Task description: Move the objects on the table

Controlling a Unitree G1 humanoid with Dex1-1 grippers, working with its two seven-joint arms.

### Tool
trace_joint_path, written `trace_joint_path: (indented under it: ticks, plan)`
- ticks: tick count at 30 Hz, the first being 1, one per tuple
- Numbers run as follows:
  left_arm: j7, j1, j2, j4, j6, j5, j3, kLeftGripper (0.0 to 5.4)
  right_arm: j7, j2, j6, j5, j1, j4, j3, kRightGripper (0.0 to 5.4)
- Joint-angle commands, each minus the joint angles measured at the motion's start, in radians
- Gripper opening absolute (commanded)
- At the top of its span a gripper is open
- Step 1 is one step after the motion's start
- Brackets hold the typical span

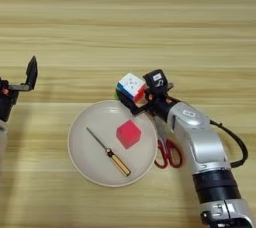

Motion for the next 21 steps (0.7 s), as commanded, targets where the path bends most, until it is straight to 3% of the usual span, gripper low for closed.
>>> trace_joint_path:
  ticks: [1,15,21]
  plan:
    - [0.000,-0.012,0.001,0.004,-0.005,-0.001,-0.004,5.40,0.011,-0.010,0.005,-0.013,-0.034,0.053,0.007,5.35]
    - [0.001,-0.013,0.000,0.005,-0.008,-0.001,-0.006,5.40,0.032,-0.007,-0.043,-0.043,-0.085,0.191,0.009,5.35]
    - [0.002,-0.008,0.000,-0.002,-0.007,0.000,-0.007,5.40,0.033,-0.002,-0.064,-0.046,-0.087,0.183,0.011,4.70]
